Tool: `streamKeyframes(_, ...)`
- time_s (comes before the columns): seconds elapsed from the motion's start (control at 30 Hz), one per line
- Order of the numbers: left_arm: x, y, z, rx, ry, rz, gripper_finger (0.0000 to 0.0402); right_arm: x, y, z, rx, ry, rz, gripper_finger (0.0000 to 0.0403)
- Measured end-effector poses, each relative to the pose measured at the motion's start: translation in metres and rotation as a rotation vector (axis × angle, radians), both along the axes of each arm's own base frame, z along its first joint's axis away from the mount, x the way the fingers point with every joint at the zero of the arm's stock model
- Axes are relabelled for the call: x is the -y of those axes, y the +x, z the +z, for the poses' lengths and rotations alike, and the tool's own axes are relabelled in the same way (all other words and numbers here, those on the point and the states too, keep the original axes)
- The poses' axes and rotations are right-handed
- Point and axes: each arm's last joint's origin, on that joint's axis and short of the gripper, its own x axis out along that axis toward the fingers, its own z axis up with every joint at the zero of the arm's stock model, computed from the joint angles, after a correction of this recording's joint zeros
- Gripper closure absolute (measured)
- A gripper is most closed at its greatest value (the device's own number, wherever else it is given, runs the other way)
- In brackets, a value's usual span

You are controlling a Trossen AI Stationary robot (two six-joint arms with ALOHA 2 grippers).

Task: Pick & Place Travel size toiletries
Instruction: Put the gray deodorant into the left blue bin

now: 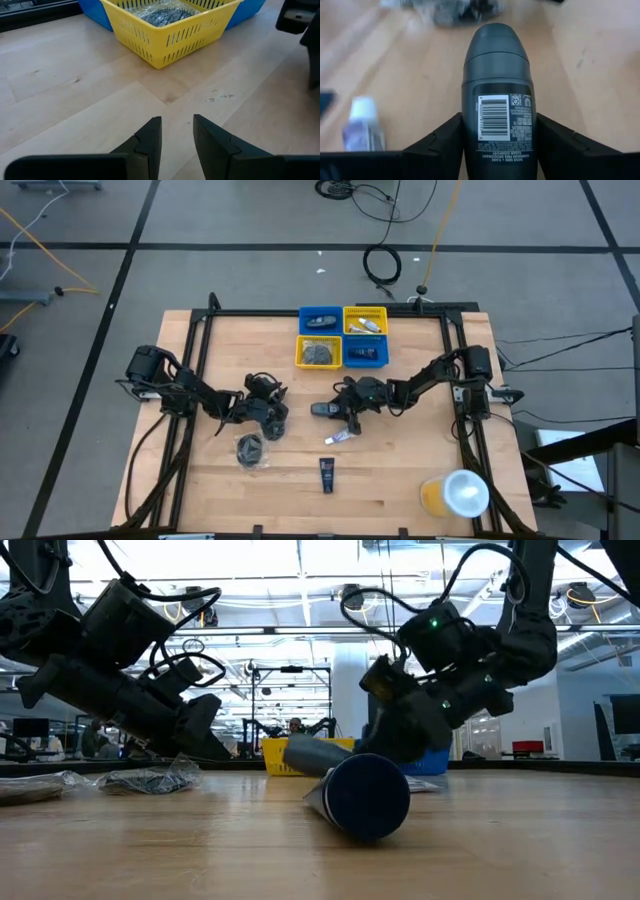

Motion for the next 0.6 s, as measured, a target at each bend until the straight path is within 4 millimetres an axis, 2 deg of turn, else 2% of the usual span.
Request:
streamKeyframes(0.17, 0.000, 0.000, 0.000, 0.000, 0.000, 0.000, 0.0293, 0.002, 0.002, 0.019, 0.070, -0.005, -0.059, 0.0200)
streamKeyframes(0.3, 0.000, 0.000, 0.000, 0.000, 0.000, 0.000, 0.0293, 0.015, 0.009, 0.048, 0.084, -0.068, -0.159, 0.0204)
streamKeyframes(0.43, 0.000, 0.000, 0.000, 0.000, 0.000, 0.000, 0.0293, 0.039, 0.021, 0.077, 0.018, -0.129, -0.251, 0.0207)
streamKeyframes(0.6, 0.000, 0.000, 0.000, 0.001, -0.001, 0.000, 0.0293, 0.080, 0.035, 0.110, -0.058, -0.237, -0.345, 0.0203)
